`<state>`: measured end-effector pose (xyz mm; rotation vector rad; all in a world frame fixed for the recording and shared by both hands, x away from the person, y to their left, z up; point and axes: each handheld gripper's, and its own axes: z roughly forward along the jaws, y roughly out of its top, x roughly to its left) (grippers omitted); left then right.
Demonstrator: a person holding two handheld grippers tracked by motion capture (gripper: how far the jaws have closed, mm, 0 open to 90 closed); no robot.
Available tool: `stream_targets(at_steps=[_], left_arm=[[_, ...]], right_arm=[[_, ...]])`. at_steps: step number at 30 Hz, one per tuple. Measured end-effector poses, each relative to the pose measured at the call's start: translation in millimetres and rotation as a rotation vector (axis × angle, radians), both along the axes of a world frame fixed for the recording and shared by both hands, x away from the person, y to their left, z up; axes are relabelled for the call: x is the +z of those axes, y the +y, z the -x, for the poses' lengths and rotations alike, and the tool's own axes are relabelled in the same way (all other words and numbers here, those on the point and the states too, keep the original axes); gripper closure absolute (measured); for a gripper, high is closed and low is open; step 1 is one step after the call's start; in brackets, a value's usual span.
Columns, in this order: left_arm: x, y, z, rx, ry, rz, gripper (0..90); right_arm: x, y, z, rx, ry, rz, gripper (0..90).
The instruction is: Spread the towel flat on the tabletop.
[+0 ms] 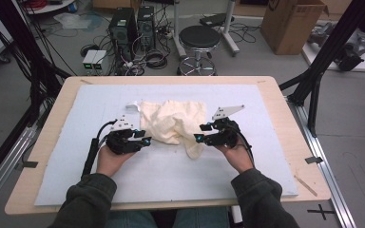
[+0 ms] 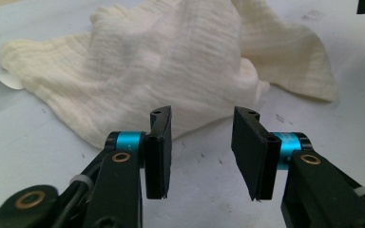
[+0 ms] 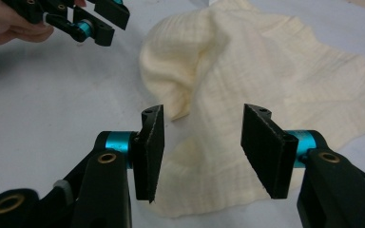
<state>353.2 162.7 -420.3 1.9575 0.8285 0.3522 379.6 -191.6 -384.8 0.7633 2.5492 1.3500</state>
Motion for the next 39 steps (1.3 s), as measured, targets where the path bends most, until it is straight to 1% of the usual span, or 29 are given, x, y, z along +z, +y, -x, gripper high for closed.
stream_targets(at_steps=[1,2,3,4,6,7,10,12,14,16,18,19,20,22,24,25,27,28,29,31,33,35,36,37,39], left_arm=[[-1.9,-1.5,0.2,-0.004,0.007,-0.001,58.3],[-4.1,-4.1,0.3,-0.011,0.016,0.01,58.0],[-5.7,-7.1,0.6,-0.016,0.016,0.01,57.9],[-7.2,-10.4,0.3,-0.018,0.013,0.006,57.7],[-9.7,-16.5,-1.7,-0.018,0.015,0.015,56.8],[-10.7,-19.1,-3.1,-0.013,0.013,0.012,56.3],[-14.9,-25.2,-10.9,0.004,0.021,0.002,54.1],[-18.1,-26.3,-15.2,0.022,0.026,-0.004,52.9],[-22.4,-26.1,-19.9,0.036,0.044,-0.015,52.9],[-25.9,-25.5,-23.1,0.038,0.062,-0.026,53.1],[-26.6,-26.3,-24.2,0.048,0.07,-0.032,54.6],[-26.2,-27.3,-24.5,0.048,0.066,-0.046,55.8],[-25.2,-29.4,-25.0,0.049,0.067,-0.08,58.2],[-23.3,-32.8,-26.7,0.046,0.072,-0.118,61.3],[-21.9,-36.9,-28.3,0.051,0.071,-0.144,66.2],[-21.4,-39.1,-29.2,0.057,0.068,-0.157,68.9],[-21.3,-41.0,-29.5,0.06,0.056,-0.173,76.9],[-21.5,-40.8,-29.9,0.058,0.056,-0.174,82.1],[-21.8,-40.7,-30.3,0.064,0.06,-0.165,85.8],[-21.3,-39.2,-30.8,0.062,0.066,-0.154,87.5],[-18.3,-35.8,-30.4,0.046,0.07,-0.15,87.9],[-12.5,-30.5,-29.3,0.032,0.053,-0.148,88.0],[-8.9,-27.4,-28.8,0.035,0.046,-0.146,88.0],[-5.4,-23.8,-28.5,0.037,0.044,-0.137,88.0],[1.3,-16.7,-29.1,0.036,0.043,-0.13,88.0]], right_arm=[[-2.7,0.6,3.7,0.0,0.003,0.0,49.9],[-5.8,1.8,7.0,0.006,0.009,0.0,50.0],[-9.0,3.7,10.2,0.013,0.012,0.006,50.0],[-12.1,6.3,13.3,0.02,0.013,0.019,50.2],[-18.8,10.8,16.5,0.034,0.01,0.048,50.2],[-22.2,12.6,16.9,0.037,0.022,0.052,50.3],[-32.1,15.5,13.8,0.033,0.05,0.081,50.2],[-37.9,16.0,9.7,0.029,0.051,0.107,49.9],[-42.6,17.0,6.2,0.024,0.067,0.133,50.0],[-46.9,18.0,2.5,0.023,0.079,0.15,50.2],[-50.2,20.3,0.9,0.025,0.082,0.169,50.9],[-50.5,21.5,1.0,0.026,0.071,0.176,52.2],[-50.5,23.0,1.7,0.025,0.06,0.186,53.9],[-50.2,24.8,3.4,0.017,0.041,0.209,57.9],[-49.6,26.2,5.5,0.014,0.019,0.236,63.3],[-49.8,26.7,5.8,0.016,0.009,0.238,66.1],[-49.6,27.1,6.2,0.021,0.006,0.24,74.2],[-49.8,26.8,5.6,0.031,0.008,0.237,78.5],[-50.2,26.5,4.8,0.037,0.012,0.233,81.2],[-50.6,25.0,2.3,0.053,0.026,0.218,84.4],[-49.4,22.3,1.8,0.051,0.036,0.209,85.1],[-46.7,18.3,2.1,0.054,0.034,0.189,85.3],[-44.5,15.8,2.5,0.049,0.031,0.184,85.3],[-41.8,12.9,2.6,0.044,0.017,0.18,85.3],[-36.3,6.2,2.7,0.03,0.012,0.164,85.3]])
